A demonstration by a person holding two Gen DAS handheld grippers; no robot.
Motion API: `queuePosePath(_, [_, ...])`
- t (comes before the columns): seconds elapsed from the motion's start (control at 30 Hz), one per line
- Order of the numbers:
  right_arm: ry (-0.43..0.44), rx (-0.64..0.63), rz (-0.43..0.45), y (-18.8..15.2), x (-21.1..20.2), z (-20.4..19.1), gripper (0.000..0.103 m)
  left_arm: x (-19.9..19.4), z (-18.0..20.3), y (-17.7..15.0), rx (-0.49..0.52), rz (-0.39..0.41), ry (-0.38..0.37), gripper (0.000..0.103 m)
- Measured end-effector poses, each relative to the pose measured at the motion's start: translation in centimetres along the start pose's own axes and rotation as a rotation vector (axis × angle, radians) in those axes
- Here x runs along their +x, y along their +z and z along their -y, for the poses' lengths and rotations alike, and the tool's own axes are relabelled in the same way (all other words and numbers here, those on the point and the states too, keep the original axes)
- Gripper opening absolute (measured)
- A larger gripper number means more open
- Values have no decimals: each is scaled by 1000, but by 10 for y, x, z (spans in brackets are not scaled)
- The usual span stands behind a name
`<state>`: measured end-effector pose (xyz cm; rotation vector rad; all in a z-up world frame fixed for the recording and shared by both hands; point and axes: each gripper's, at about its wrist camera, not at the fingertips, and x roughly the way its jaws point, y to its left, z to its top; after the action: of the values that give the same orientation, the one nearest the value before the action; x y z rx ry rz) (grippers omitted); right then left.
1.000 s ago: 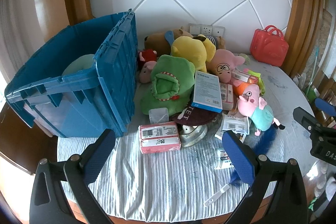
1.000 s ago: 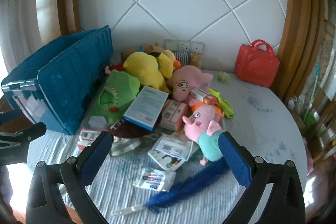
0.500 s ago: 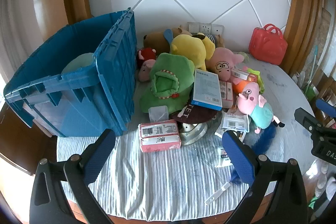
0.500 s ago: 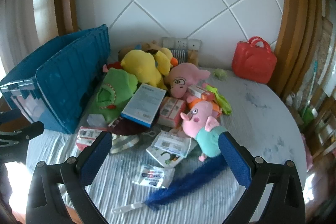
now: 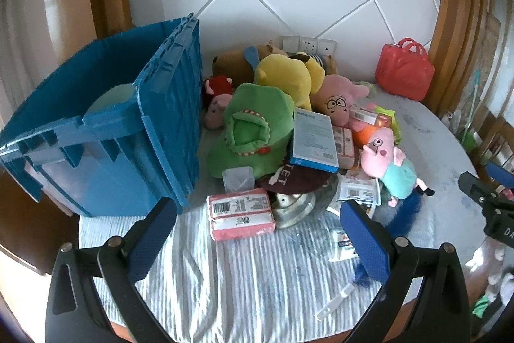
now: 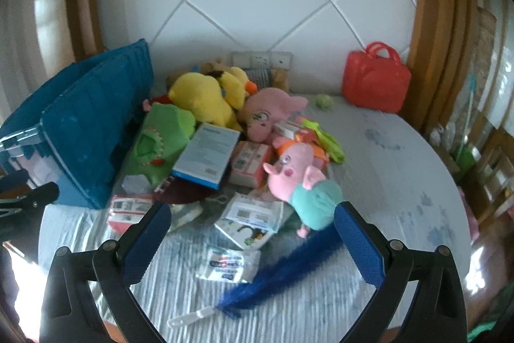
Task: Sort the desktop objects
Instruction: 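Grasp the white barcode packet with the left tool while the right grasps the pink pig plush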
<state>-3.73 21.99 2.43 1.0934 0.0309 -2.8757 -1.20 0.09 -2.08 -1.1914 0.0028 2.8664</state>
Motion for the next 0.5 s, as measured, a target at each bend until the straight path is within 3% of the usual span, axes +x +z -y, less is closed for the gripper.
queuePosePath(0.2, [-53,49,-48,-14,15,36,103,28,17,-4,19,-43,-49,103])
queuePosePath(0.5, [-68,79,-143,-15,72,123,103,96,79,-7,17,-194,-42,103])
